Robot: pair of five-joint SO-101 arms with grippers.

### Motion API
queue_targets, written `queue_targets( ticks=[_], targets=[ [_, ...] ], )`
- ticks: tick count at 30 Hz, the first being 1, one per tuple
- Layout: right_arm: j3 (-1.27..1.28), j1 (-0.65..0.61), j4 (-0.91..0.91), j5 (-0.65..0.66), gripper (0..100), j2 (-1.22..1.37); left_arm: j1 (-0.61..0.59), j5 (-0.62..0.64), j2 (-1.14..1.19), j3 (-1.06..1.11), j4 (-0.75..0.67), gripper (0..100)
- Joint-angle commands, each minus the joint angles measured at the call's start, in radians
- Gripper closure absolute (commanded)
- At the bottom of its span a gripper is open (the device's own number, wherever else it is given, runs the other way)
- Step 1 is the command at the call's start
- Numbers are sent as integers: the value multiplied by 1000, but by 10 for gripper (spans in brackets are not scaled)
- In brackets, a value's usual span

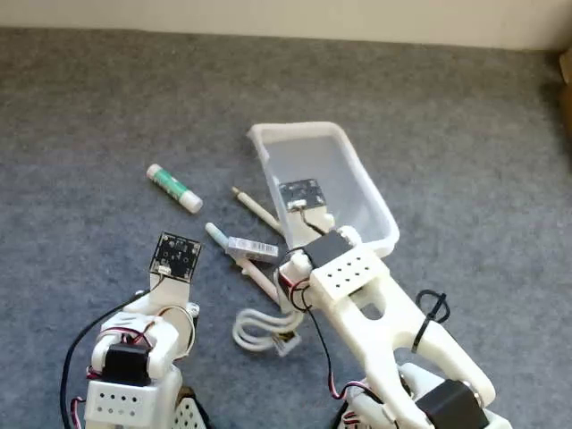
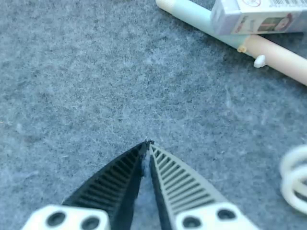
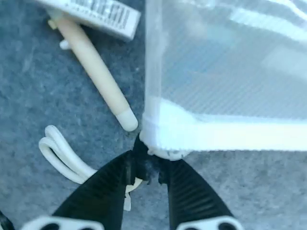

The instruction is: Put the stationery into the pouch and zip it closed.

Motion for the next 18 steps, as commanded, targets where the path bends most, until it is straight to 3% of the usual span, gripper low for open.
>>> queue_targets(
  ticks=[1,4,18],
  targets=[
    [-61,36,18,222,994,-51,10,5,-8,22,9,993],
    [-59,76,18,316,994,-51,10,5,-8,22,9,993],
    [-50,108,7,405,992,-50,10,5,-8,22,9,993]
  ],
)
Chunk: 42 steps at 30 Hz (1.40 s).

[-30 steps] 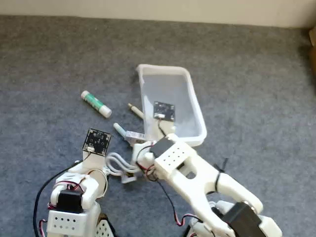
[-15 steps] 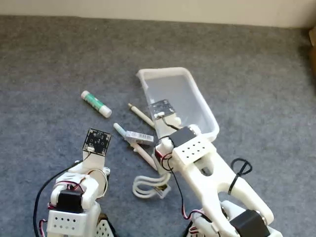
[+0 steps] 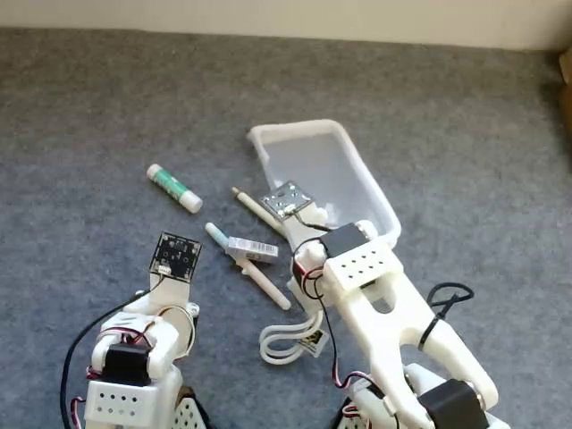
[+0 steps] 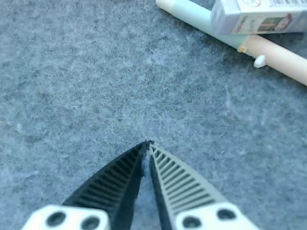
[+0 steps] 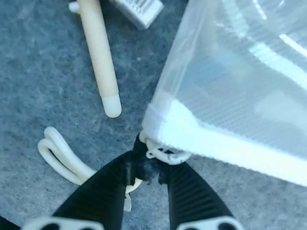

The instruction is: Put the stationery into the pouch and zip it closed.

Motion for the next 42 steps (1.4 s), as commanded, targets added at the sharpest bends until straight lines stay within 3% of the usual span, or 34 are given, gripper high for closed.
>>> queue_targets(
  ticks=[1,4,10,42],
  targets=[
    [-50,12,-5,-12,992,-50,10,5,-8,22,9,993],
    [-12,13,-68,-112,991,-50,10,5,-8,22,9,993],
    [96,13,-206,-112,993,-50,10,5,-8,22,9,993],
    [105,15,-259,-110,993,-65,10,5,-8,22,9,993]
  ],
)
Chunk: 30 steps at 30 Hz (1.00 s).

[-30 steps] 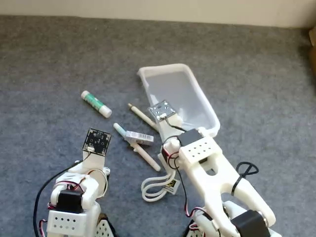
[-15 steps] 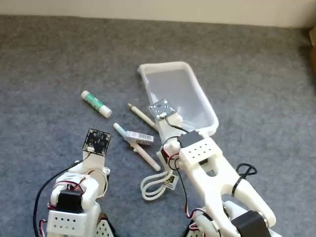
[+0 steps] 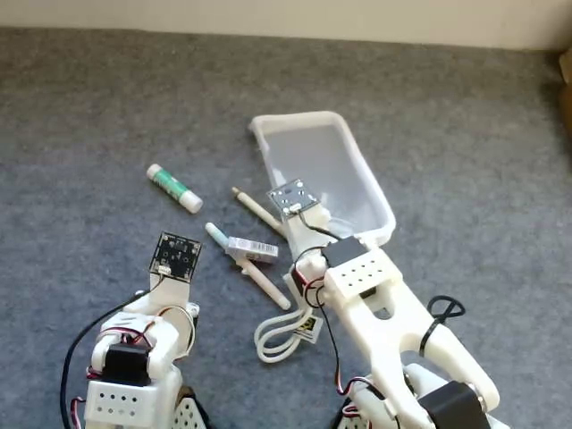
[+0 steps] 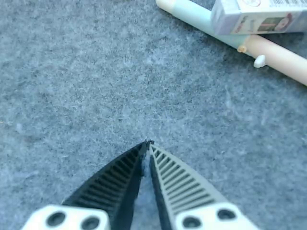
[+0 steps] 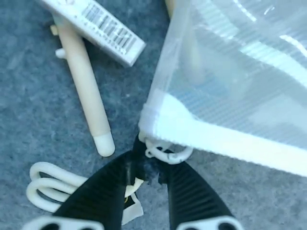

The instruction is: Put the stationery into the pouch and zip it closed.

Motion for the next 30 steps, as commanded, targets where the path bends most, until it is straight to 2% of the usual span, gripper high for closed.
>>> queue_targets(
  ticks=[1,21,30],
  targets=[
    [-15,15,-15,-9,993,-61,10,5,-8,22,9,993],
    [173,36,-79,-8,993,-478,7,2,-10,21,6,993],
    [223,33,-79,-15,993,-605,10,2,-12,-128,6,993]
  ],
)
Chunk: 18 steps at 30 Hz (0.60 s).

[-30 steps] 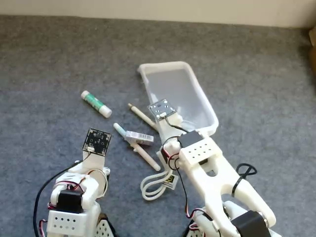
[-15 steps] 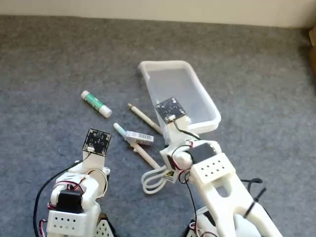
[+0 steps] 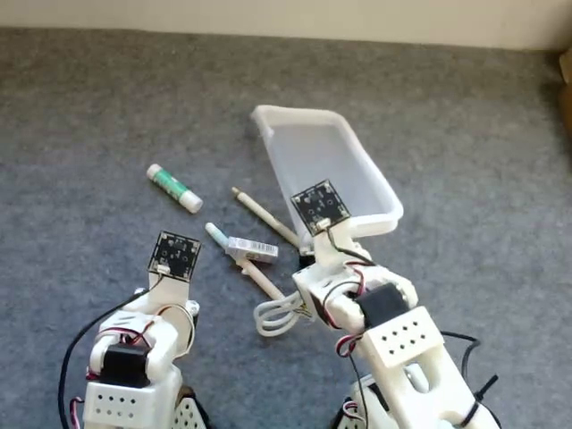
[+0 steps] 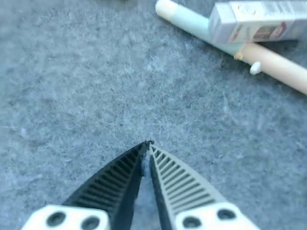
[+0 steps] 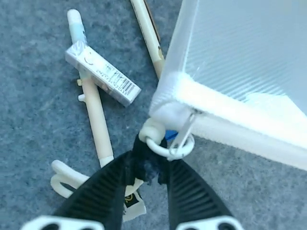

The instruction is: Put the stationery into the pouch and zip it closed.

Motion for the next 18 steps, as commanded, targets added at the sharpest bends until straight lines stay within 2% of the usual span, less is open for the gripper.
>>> queue_targets(
  ticks=[1,8,15,18],
  targets=[
    [4,8,-21,-9,993,-76,12,2,-8,-117,5,993],
    [65,8,-21,-9,993,-219,13,0,-8,-206,-60,978],
    [93,8,-21,-9,993,-289,15,5,-8,-213,-95,698],
    [93,8,-19,-9,993,-309,16,8,-8,-236,-115,678]
  ],
)
